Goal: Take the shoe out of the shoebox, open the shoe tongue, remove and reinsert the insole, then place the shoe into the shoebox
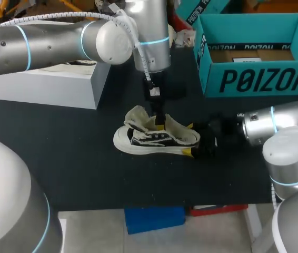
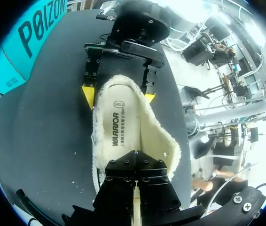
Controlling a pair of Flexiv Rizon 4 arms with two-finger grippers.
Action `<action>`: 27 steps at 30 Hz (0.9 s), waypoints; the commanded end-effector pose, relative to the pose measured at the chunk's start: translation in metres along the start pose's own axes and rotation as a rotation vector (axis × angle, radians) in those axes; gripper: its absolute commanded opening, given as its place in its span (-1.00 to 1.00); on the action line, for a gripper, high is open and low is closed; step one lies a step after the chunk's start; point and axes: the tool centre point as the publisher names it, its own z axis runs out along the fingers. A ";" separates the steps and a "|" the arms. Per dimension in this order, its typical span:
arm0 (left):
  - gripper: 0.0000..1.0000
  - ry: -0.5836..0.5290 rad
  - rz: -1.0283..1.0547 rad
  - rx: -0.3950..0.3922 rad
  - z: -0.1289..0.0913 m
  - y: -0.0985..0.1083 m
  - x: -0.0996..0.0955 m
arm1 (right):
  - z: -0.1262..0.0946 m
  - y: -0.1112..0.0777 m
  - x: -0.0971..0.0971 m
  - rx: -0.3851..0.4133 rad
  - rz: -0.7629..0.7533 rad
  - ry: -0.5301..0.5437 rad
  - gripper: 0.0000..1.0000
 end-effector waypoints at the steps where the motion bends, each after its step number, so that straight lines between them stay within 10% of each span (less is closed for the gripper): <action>1: -1.00 -0.003 -0.001 -0.007 0.011 -0.005 0.001 | 0.002 -0.001 -0.001 0.001 0.001 -0.001 -1.00; 27: -1.00 0.005 -0.021 -0.107 0.056 0.000 0.009 | 0.002 -0.001 -0.001 0.001 0.001 -0.001 -1.00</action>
